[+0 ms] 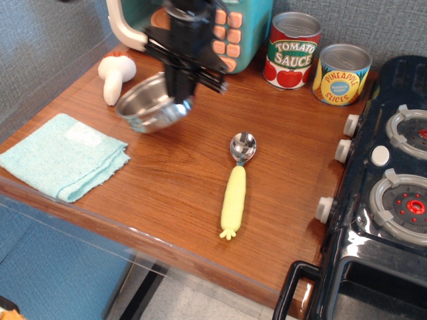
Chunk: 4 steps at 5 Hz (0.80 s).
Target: Move pot from on top of the towel and place it to the right side of the mushroom.
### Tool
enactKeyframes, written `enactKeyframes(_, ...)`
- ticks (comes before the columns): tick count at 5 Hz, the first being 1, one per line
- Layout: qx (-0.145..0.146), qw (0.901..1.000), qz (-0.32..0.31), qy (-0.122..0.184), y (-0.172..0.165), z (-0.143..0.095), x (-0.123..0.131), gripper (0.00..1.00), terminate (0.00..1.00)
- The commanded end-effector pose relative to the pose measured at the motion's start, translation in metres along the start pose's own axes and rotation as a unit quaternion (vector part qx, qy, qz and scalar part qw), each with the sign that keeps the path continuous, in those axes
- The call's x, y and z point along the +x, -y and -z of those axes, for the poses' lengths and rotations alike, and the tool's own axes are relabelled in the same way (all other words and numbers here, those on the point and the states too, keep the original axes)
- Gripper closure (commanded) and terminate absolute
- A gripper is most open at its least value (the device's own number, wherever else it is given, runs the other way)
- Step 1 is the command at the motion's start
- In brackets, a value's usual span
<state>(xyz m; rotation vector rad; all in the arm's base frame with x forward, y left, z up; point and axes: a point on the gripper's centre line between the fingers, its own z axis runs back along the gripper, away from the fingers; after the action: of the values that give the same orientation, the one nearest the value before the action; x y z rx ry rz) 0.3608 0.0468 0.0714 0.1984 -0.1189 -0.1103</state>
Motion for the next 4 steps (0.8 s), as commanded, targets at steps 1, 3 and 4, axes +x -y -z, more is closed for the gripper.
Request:
enactKeyframes(1, 0.034, 0.9992, -0.004, -0.020, -0.001, 0.028, 0.032, 1.00, 0.00)
enactKeyframes(3, 0.005, 1.0000, -0.003, 0.004, -0.001, 0.006, 0.028, 0.00, 0.00)
enactKeyframes(4, -0.026, 0.9993, -0.008, 0.025, -0.004, -0.016, 0.021, 0.00, 0.00)
